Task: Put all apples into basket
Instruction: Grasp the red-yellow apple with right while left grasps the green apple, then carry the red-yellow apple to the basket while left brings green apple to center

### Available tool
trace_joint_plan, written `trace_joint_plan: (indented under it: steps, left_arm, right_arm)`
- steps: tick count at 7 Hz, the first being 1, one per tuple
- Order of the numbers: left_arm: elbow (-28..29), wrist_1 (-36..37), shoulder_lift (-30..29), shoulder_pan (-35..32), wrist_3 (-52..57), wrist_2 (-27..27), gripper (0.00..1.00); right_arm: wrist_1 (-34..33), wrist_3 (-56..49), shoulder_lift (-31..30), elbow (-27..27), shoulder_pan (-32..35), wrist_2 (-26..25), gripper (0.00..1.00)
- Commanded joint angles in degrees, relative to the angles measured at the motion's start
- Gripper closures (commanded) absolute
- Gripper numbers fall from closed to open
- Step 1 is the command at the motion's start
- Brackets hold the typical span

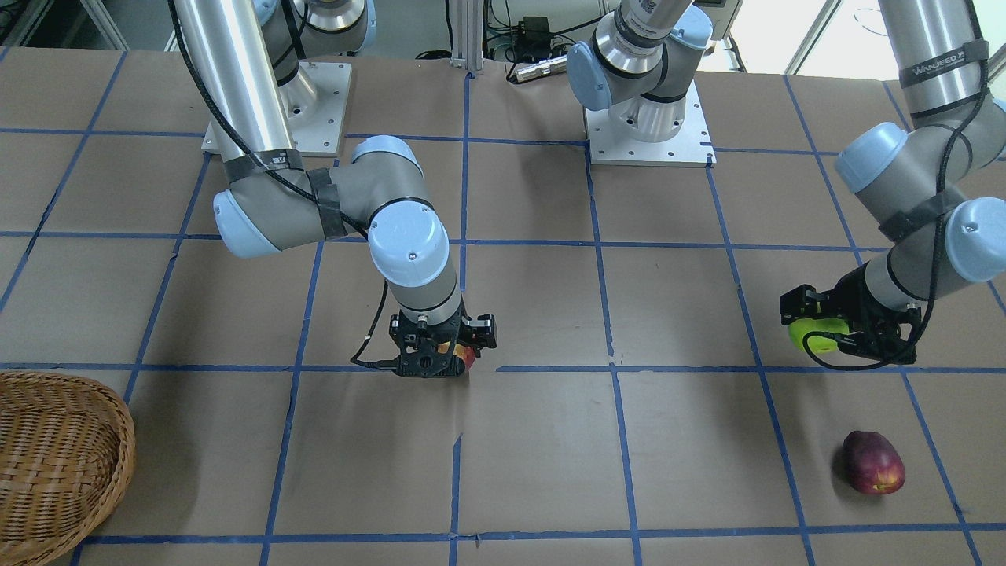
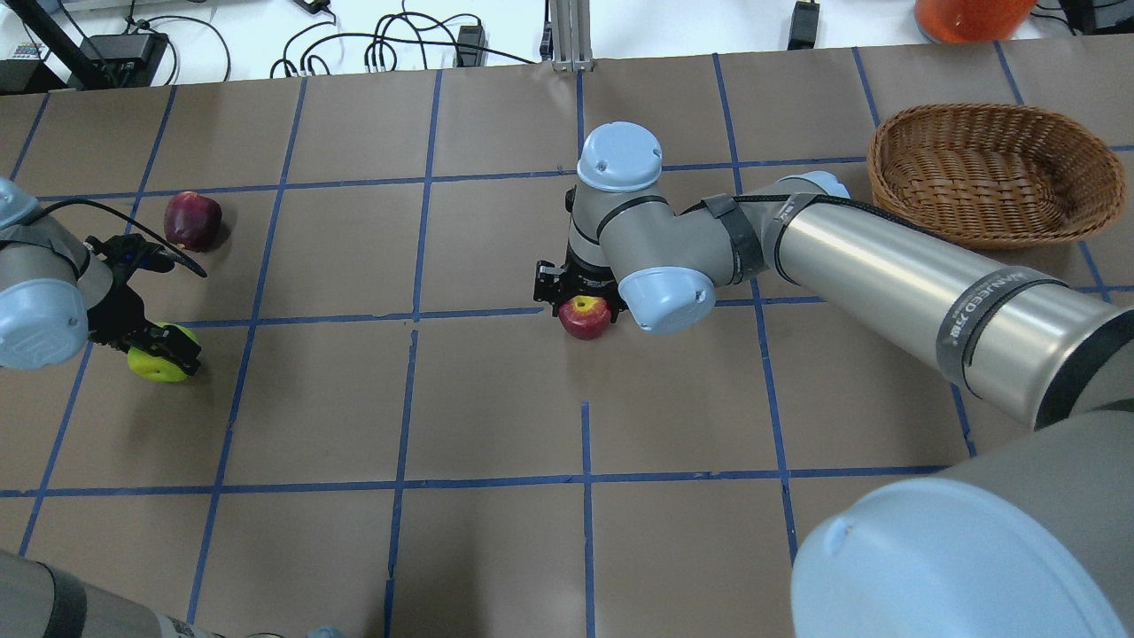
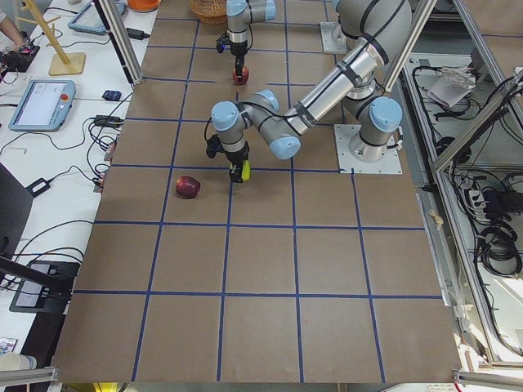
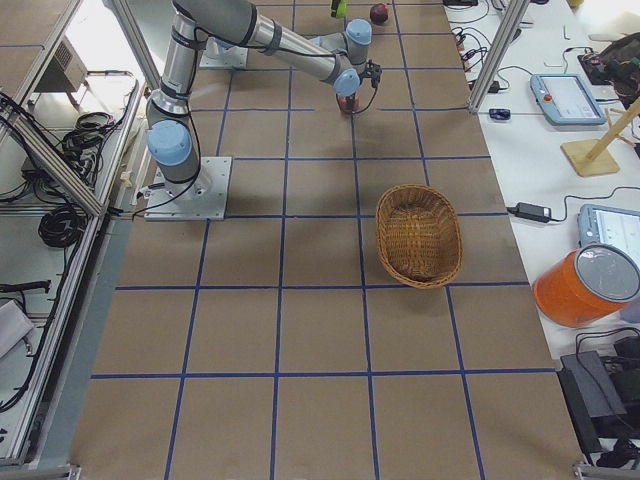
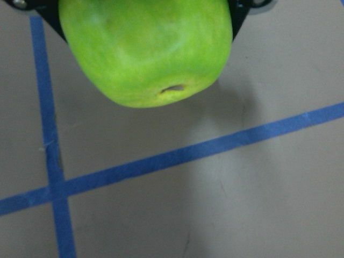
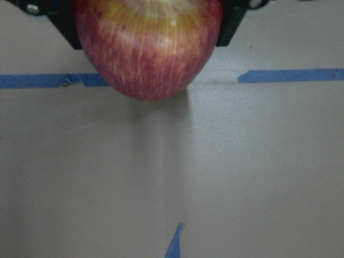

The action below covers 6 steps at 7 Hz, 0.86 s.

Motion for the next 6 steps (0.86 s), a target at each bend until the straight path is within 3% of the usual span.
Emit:
trace_joint_plan:
  steps: [1, 2, 3, 5, 6]
  left_arm:
    - [7.5, -10.7, 0.8, -12.5, -21.9, -6.1, 0.71]
    - [7.5, -9.6, 0.2, -19.6, -38.1, -9.9, 0.71]
    - [7.5, -5.3, -1.1, -28.0, -48.9, -10.4, 0.71]
    - [5.9, 16.0, -6.6, -45.3, -71.7, -9.7, 0.69]
    - [4.5, 21.8, -9.3, -47.8, -74.8, -9.8, 0.68]
  right_arm:
    - [7.0, -1.9, -7.0, -2.8, -3.1, -0.6, 1.00]
    - [11.3, -2.1, -8.6, -5.9, -9.1, -0.7, 1.00]
    - [15.3, -5.2, -8.7, -9.3, -15.6, -3.7, 1.00]
    - [14.8, -20.3, -7.8, -12.7, -24.7, -9.6, 1.00]
    - [14.5, -28.0, -6.5, -13.1, -30.3, -11.9, 1.00]
